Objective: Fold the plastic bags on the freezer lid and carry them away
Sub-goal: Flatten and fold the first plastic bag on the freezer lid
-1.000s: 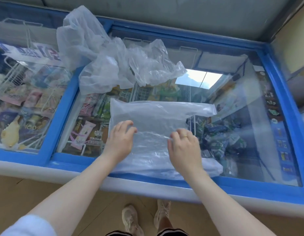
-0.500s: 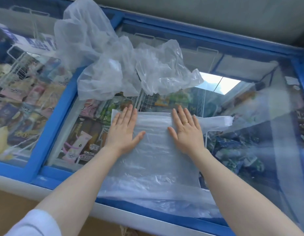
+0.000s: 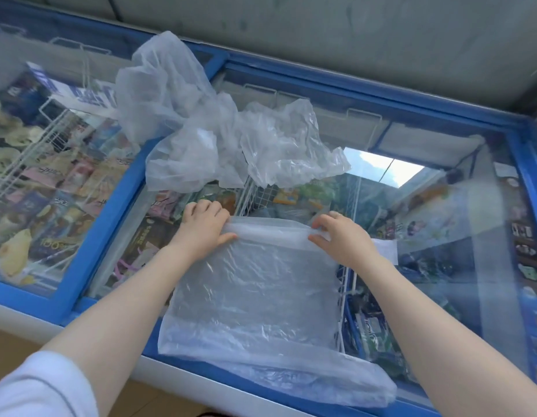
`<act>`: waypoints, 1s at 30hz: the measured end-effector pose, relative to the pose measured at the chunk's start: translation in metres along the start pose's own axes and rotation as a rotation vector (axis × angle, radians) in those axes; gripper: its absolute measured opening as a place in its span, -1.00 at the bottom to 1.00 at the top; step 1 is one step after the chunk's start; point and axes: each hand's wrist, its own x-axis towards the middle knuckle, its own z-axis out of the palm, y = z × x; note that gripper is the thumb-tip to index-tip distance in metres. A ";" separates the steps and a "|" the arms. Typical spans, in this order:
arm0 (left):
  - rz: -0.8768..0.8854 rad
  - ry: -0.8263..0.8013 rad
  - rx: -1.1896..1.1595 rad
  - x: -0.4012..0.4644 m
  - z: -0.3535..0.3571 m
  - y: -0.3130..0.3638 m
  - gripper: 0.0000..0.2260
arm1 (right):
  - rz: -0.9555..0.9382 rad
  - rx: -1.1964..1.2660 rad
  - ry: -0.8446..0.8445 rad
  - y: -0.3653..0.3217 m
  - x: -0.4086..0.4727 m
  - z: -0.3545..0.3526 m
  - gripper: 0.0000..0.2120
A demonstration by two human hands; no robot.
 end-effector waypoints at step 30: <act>-0.609 -0.091 -1.431 -0.009 -0.029 -0.036 -0.93 | 0.647 0.827 0.253 0.049 -0.066 -0.053 -0.80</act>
